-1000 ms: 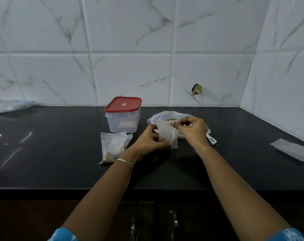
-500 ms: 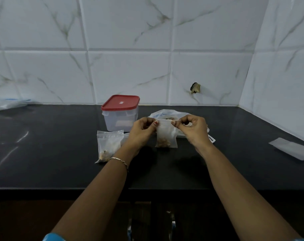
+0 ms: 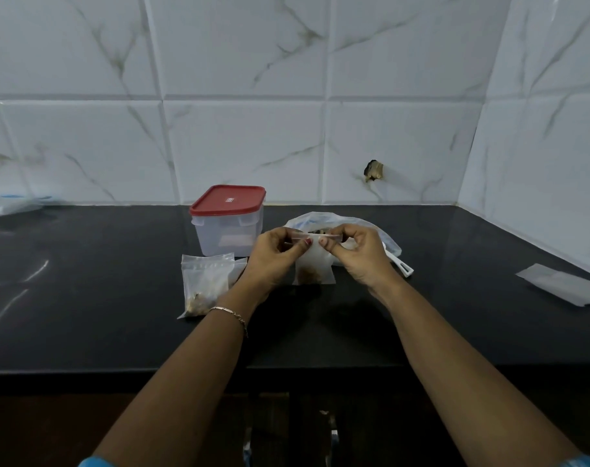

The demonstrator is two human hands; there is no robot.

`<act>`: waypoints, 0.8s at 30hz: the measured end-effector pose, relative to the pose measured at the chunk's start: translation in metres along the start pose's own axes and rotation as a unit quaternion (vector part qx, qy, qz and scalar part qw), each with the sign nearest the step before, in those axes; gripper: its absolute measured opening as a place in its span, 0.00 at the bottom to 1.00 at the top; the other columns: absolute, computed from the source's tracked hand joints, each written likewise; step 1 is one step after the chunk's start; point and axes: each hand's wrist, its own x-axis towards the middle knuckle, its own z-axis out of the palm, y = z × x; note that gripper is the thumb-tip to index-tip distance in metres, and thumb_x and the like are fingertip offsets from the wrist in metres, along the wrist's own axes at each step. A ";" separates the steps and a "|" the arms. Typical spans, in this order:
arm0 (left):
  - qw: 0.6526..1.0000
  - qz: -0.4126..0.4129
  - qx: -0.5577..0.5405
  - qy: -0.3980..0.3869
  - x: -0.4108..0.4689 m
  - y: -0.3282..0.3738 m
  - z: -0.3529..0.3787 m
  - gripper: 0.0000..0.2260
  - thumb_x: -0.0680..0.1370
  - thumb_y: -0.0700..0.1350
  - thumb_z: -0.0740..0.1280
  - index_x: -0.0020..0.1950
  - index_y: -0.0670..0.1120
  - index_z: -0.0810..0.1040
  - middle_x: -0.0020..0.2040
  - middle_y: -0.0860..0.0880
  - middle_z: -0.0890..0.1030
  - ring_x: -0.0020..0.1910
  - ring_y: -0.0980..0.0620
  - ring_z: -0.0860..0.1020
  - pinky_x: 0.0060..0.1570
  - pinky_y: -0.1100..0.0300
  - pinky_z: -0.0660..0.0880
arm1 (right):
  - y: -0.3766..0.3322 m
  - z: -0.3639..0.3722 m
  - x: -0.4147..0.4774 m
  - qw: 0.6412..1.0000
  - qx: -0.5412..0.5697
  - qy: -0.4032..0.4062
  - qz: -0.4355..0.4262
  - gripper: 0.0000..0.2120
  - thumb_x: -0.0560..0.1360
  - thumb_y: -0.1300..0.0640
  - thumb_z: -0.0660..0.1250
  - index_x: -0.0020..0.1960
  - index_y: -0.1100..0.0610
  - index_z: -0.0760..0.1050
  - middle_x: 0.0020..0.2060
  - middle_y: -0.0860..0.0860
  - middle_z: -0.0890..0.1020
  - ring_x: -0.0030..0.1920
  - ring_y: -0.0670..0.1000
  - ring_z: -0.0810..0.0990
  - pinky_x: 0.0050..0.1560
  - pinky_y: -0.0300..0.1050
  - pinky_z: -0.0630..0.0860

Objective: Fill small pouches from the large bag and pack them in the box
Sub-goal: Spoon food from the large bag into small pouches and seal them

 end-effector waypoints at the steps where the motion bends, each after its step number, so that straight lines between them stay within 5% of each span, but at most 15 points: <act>1: 1.000 0.002 -0.006 0.003 0.000 0.000 0.000 0.04 0.76 0.42 0.70 0.50 0.45 0.80 0.49 0.48 0.82 0.50 0.55 0.80 0.43 0.69 0.76 | 0.000 0.001 0.000 1.000 0.003 -0.004 0.005 0.01 0.73 0.54 0.73 0.42 0.49 0.82 0.42 0.43 0.83 0.50 0.42 0.79 0.54 0.38 0.73; 10: 0.999 0.033 -0.012 -0.012 0.000 0.001 0.002 0.03 0.76 0.40 0.70 0.46 0.49 0.80 0.44 0.51 0.83 0.43 0.63 0.80 0.44 0.71 0.75 | 0.004 0.005 0.001 0.999 0.036 -0.025 0.016 0.06 0.72 0.55 0.74 0.49 0.52 0.84 0.47 0.46 0.86 0.56 0.45 0.81 0.63 0.52 0.75; 15: 0.999 0.043 0.015 -0.015 0.001 -0.001 0.003 0.02 0.76 0.42 0.70 0.48 0.48 0.80 0.46 0.50 0.83 0.48 0.58 0.80 0.48 0.68 0.76 | 0.005 0.006 0.003 1.000 0.007 -0.003 0.004 0.04 0.71 0.56 0.75 0.46 0.53 0.84 0.44 0.46 0.86 0.52 0.45 0.82 0.61 0.53 0.77; 24: 0.998 0.045 0.010 0.045 0.001 0.002 0.004 0.02 0.74 0.42 0.72 0.43 0.47 0.80 0.42 0.49 0.83 0.44 0.55 0.81 0.43 0.66 0.78 | 0.000 -0.002 0.005 0.994 0.001 0.112 0.014 0.13 0.61 0.48 0.81 0.32 0.51 0.79 0.31 0.43 0.80 0.38 0.44 0.79 0.45 0.42 0.77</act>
